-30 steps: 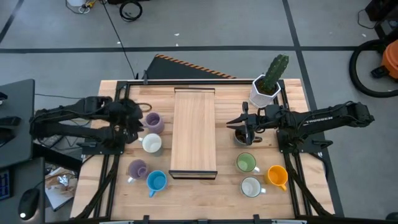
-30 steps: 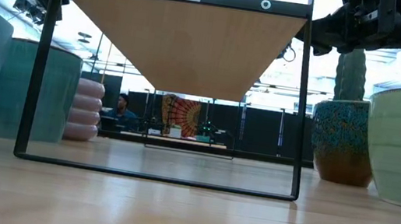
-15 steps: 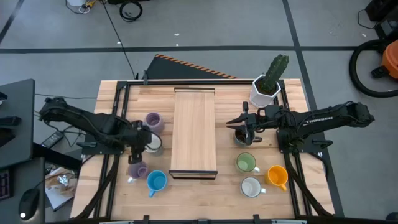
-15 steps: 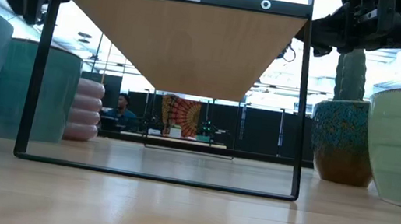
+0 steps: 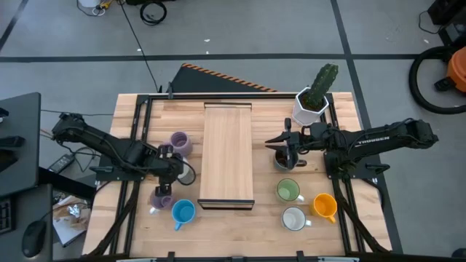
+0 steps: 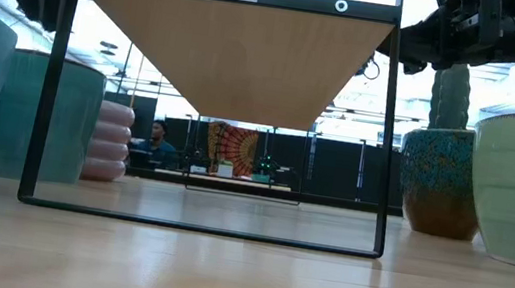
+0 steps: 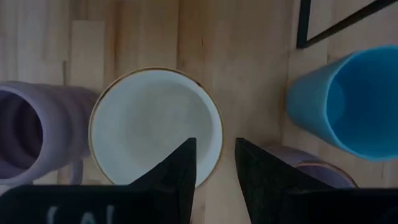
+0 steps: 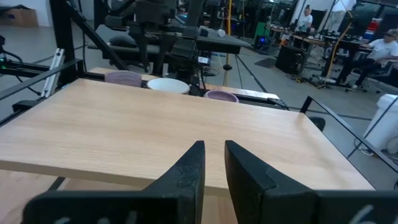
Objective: Place coffee mugs
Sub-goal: Put the light blue mug on the shelf
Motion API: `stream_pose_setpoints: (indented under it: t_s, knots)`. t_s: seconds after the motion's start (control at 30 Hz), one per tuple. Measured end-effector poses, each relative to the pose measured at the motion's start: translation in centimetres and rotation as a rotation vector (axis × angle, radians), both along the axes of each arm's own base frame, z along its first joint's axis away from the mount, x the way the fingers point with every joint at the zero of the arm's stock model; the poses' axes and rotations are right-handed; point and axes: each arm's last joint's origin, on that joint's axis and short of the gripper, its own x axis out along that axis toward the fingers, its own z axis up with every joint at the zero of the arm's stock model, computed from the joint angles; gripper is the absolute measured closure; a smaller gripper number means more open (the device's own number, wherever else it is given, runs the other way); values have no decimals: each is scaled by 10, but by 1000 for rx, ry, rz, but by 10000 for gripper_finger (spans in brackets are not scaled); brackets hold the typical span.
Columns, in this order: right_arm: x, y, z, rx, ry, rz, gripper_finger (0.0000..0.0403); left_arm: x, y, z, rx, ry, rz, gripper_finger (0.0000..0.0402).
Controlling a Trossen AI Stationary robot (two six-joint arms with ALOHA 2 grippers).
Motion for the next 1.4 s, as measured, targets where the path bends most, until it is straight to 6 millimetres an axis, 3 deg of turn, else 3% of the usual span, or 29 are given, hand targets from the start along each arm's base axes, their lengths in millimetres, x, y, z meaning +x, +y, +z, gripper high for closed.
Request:
stream_pose_setpoints:
  t_s: [0.47,0.83,1.0,1.23,1.4]
  knots:
    - [0,0,0,28,-2,-17,334,2,-11,-5,108,-11,-38,184]
    - [0,0,0,28,-2,-17,334,14,-21,-24,166,79,-91,209]
    - [0,0,0,27,-2,-17,334,11,-21,-27,172,103,-80,217]
    - [0,0,0,28,-2,-16,334,5,-16,-56,99,182,-52,235]
    - [0,0,0,28,-2,-15,334,6,-11,-58,87,176,-41,261]
